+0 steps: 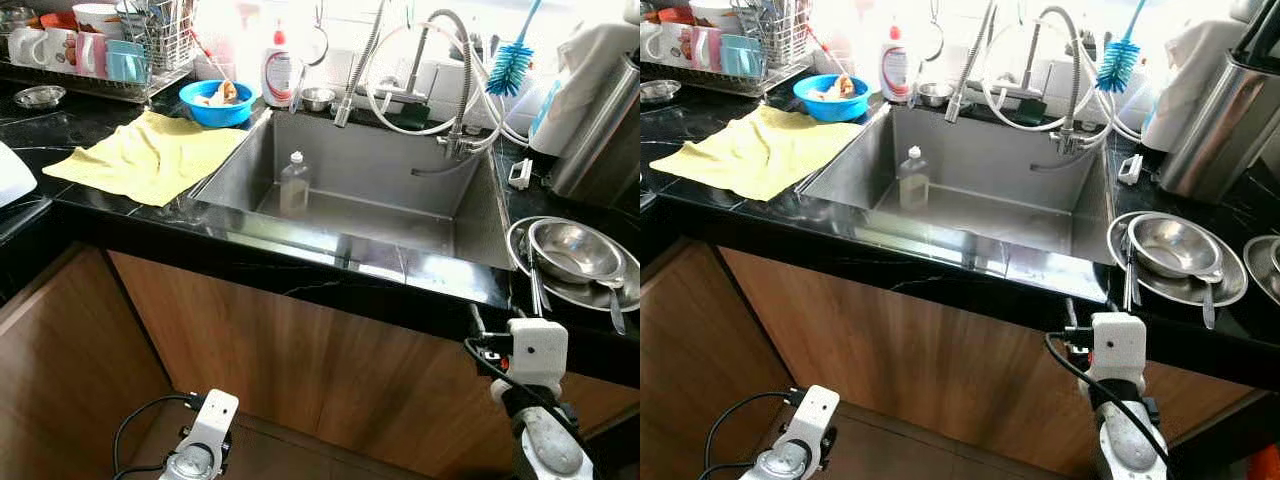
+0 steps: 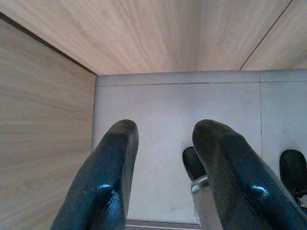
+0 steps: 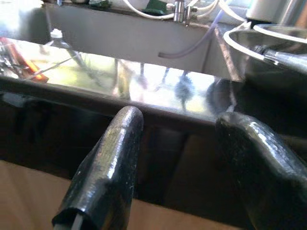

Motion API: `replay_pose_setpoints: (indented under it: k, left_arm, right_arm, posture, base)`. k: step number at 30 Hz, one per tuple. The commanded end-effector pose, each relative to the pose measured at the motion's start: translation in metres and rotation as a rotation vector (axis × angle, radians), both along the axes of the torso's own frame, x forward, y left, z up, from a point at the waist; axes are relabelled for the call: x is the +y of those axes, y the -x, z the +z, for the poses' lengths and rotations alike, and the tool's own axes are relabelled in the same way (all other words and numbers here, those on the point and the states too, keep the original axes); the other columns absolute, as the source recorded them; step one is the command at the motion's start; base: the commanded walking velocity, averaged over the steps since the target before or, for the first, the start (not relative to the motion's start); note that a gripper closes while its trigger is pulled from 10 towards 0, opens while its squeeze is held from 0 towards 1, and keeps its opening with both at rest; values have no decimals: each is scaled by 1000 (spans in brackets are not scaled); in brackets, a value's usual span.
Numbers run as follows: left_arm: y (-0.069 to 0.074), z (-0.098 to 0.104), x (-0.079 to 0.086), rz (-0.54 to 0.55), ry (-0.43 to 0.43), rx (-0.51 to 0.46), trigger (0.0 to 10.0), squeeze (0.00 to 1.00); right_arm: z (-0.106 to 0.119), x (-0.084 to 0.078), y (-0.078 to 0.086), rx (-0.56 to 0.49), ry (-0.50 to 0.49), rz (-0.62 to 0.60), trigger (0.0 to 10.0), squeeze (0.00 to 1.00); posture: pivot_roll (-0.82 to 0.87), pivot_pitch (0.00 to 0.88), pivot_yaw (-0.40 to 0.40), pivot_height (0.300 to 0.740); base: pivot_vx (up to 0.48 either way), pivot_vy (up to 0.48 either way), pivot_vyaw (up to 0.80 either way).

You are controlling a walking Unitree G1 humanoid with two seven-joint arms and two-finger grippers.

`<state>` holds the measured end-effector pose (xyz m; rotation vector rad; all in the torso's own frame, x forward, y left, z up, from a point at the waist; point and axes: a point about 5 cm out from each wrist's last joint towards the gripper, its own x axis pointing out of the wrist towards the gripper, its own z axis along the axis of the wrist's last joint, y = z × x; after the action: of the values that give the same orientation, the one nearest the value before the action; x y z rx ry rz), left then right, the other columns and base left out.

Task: Kitchen organization

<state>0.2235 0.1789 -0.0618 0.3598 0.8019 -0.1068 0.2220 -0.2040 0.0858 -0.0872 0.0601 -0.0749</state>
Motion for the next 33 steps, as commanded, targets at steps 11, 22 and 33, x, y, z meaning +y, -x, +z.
replay_pose_setpoints:
  k: [11,22,33]
  left_arm:
    - [0,0,7,0,-29,7,10000,0]
    - [-13,10,17,12,-39,-22,10000,0]
    - [-11,9,14,18,-20,-25,10000,0]
  right_arm:
    - [-29,-5,22,79,-41,-49,10000,0]
    - [-113,-9,48,446,-106,-130,10000,0]
    - [-162,14,54,701,-173,-75,10000,0]
  posture:
    - [-57,0,-60,740]
    - [-58,0,-42,740]
    - [-55,0,-32,740]
  base:
    - [0,0,0]
    - [0,0,0]
    - [0,0,0]
